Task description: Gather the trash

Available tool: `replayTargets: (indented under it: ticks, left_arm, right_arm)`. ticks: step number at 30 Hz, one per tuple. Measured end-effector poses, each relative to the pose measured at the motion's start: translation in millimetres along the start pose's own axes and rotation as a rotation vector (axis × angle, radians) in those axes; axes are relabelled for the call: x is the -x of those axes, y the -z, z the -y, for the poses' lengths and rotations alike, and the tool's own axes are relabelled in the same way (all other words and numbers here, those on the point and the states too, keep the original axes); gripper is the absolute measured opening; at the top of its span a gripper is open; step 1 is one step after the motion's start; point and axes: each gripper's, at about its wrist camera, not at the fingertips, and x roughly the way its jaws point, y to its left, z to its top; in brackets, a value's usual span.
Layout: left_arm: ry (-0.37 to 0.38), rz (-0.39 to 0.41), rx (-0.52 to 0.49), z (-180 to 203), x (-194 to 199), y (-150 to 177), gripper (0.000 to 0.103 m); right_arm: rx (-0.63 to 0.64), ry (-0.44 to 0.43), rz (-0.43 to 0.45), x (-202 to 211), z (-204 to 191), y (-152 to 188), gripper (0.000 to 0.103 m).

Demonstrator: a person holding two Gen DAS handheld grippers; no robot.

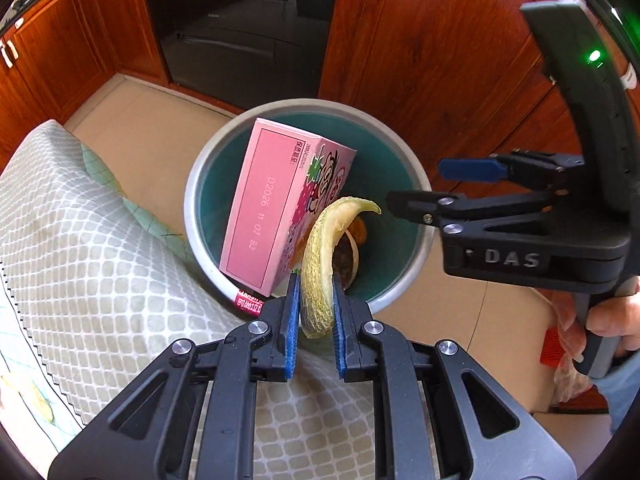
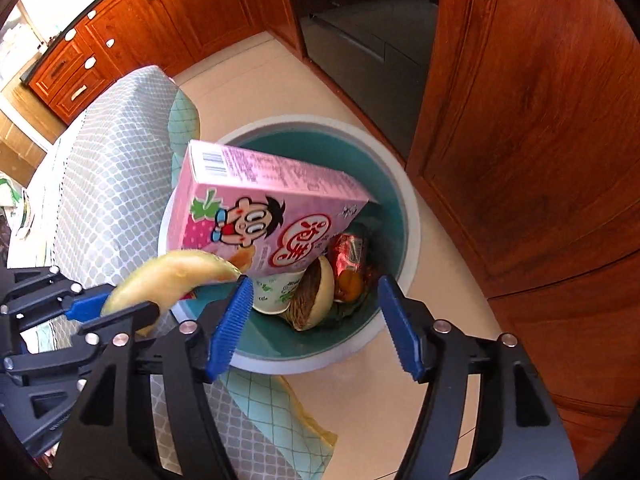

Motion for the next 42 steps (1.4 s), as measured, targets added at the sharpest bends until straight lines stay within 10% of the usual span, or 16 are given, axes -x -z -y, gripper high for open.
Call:
replayTargets:
  ticks: [12, 18, 42]
  left_arm:
    - [0.028, 0.038, -0.009, 14, -16, -21, 0.018]
    - [0.002, 0.096, -0.014, 17, -3, -24, 0.058]
    - [-0.056, 0.238, 0.117, -32, 104, 35, 0.073]
  right_arm:
    - [-0.003, 0.049, 0.045, 30, 4, -6, 0.085]
    - [-0.010, 0.055, 0.036, 30, 6, -6, 0.085]
    - [0.108, 0.077, 0.139, 97, -86, 2, 0.089]
